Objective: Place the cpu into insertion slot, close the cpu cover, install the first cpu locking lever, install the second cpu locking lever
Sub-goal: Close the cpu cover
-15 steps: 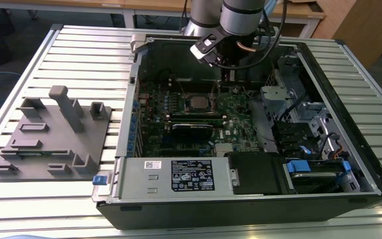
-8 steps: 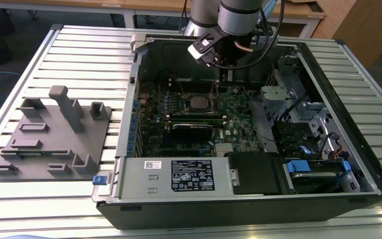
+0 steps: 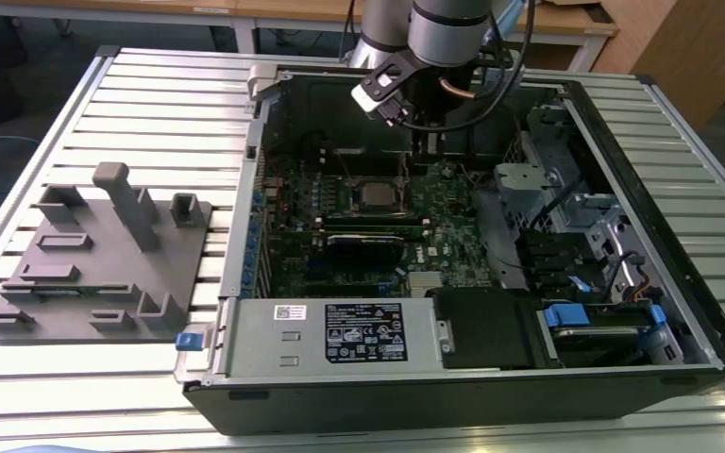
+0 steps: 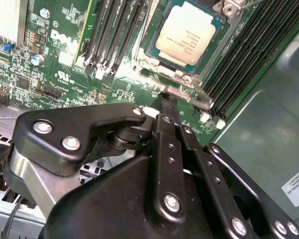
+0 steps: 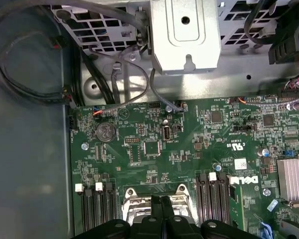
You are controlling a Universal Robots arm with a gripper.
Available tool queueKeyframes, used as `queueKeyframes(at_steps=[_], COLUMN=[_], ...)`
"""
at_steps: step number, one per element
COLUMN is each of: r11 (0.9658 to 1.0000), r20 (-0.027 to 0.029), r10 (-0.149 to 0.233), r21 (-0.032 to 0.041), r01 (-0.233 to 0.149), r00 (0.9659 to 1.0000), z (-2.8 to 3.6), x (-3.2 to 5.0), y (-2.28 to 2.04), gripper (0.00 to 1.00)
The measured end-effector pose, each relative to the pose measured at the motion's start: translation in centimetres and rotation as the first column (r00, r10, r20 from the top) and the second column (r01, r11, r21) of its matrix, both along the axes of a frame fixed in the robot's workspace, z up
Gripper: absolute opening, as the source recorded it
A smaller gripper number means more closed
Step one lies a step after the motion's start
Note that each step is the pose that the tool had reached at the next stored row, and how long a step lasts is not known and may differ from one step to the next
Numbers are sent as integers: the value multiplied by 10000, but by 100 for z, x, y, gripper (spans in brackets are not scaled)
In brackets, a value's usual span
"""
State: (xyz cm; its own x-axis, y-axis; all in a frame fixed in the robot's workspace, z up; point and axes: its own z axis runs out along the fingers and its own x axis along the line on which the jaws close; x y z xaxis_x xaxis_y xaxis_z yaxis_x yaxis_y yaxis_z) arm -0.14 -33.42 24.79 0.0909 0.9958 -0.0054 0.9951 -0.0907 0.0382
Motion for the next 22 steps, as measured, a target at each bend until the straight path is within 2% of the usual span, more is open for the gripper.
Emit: queueKeyframes(at_steps=[6,22], r11=[10000,10000], r20=[4,7], r10=[0,1], r21=[0,1], r01=[0,-1], r00=[10000,10000], z=[-1,-1], x=[-37,-50], y=[0,0], gripper=[10,10])
